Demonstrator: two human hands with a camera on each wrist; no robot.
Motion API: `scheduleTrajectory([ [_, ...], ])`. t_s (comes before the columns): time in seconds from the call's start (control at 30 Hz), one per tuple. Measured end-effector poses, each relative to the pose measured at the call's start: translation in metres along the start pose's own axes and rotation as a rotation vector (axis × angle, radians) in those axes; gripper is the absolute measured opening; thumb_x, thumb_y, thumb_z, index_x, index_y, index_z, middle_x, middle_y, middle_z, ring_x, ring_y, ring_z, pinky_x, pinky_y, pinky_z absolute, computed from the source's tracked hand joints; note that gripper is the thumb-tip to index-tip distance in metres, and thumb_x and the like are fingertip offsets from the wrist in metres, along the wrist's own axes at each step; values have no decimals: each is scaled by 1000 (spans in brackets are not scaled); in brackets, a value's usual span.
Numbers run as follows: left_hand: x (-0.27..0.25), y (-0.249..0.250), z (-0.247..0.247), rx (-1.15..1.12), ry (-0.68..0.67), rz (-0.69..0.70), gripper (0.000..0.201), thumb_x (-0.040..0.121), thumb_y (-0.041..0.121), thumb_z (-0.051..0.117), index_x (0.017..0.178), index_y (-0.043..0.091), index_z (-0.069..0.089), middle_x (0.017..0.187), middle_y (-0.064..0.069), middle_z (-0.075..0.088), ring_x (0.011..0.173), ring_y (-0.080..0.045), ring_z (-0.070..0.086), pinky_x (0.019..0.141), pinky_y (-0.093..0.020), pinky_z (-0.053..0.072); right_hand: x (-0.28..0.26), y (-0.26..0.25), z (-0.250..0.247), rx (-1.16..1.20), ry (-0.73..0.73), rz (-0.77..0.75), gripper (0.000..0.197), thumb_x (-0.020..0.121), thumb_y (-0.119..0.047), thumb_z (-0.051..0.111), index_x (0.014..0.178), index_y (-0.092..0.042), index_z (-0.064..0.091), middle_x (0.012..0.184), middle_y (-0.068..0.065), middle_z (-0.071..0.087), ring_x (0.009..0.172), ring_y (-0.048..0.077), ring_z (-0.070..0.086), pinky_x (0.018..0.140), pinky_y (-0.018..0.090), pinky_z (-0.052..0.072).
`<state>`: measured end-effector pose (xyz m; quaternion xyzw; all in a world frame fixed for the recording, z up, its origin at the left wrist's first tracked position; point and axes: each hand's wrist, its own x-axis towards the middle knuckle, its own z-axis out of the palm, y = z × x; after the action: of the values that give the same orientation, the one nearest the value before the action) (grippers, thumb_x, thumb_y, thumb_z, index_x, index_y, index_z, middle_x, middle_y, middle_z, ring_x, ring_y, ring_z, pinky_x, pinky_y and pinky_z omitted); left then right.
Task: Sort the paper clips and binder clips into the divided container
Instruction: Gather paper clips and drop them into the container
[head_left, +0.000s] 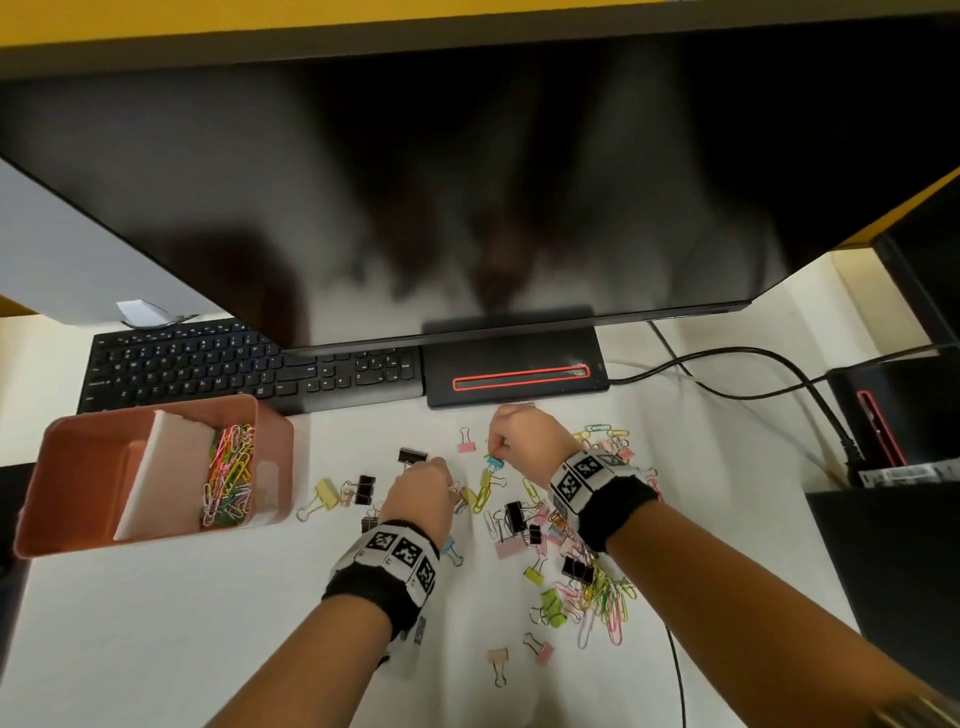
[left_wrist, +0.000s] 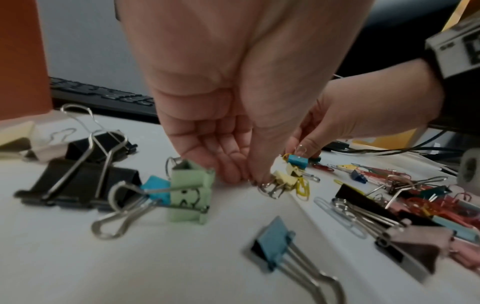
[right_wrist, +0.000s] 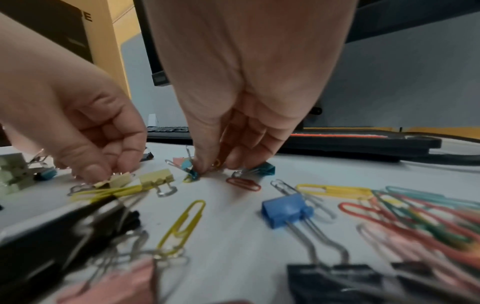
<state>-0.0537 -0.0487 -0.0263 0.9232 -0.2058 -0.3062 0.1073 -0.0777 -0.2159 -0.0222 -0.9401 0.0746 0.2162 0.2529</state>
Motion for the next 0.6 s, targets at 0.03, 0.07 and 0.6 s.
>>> scheduleTrajectory([
  [0.03, 2, -1, 2, -5, 2, 5, 16, 90, 17, 52, 103, 8, 54, 104, -10, 60, 96, -24, 57, 78, -29, 44, -1, 1, 0, 7, -4, 2, 16, 84, -10, 58, 94, -10, 70, 107, 4, 61, 97, 21, 59, 89, 31, 48],
  [0.07, 3, -1, 3, -5, 5, 13, 14, 89, 16, 52, 101, 8, 55, 103, -10, 60, 94, -24, 57, 78, -29, 44, -2, 3, 1, 19, 0, 5, 15, 85, -11, 57, 94, -11, 70, 106, 3, 62, 96, 20, 59, 88, 31, 48],
  [0.6, 6, -1, -2, 61, 3, 146, 22, 87, 0, 44, 104, 9, 53, 105, -11, 57, 95, -24, 57, 82, -29, 48, -11, 6, 11, 28, 47, 43, 17, 83, -3, 53, 93, -5, 66, 103, 9, 62, 91, 26, 60, 85, 35, 51],
])
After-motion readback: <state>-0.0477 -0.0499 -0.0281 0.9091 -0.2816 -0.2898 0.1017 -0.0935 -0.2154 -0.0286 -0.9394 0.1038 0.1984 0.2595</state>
